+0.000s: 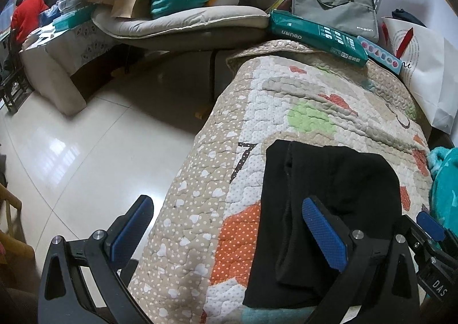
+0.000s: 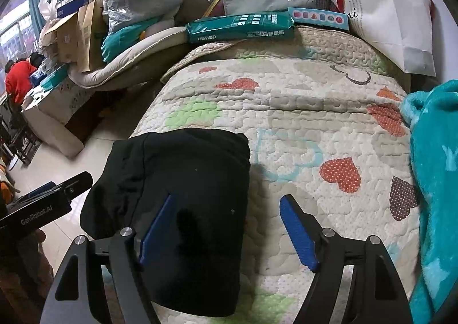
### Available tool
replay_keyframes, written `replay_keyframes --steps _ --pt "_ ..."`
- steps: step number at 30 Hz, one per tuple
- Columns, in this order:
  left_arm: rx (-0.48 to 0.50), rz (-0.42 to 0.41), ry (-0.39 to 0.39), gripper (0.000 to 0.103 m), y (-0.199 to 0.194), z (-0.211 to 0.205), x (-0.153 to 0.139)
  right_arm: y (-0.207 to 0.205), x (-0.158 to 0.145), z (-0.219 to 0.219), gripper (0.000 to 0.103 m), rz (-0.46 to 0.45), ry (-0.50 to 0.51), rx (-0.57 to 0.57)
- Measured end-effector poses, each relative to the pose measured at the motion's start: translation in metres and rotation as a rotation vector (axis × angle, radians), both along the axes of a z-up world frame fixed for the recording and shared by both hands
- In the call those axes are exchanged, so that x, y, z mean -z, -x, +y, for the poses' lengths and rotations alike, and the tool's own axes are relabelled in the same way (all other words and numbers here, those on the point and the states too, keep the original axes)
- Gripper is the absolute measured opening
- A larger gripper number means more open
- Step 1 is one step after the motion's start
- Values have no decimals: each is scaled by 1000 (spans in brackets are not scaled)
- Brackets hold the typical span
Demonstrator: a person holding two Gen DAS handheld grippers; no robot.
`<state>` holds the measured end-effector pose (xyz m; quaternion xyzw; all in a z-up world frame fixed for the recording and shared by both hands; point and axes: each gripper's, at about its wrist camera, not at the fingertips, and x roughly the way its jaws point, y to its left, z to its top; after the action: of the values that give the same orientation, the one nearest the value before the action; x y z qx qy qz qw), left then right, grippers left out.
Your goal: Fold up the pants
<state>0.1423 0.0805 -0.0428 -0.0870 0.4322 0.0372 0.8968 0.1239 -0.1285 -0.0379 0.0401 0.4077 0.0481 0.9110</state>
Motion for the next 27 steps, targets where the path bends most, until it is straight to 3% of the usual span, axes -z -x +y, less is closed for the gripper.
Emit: replay_keyframes --steps 27 --pt "11 10 12 103 -1 0 3 -2 7 0 85 9 -1 6"
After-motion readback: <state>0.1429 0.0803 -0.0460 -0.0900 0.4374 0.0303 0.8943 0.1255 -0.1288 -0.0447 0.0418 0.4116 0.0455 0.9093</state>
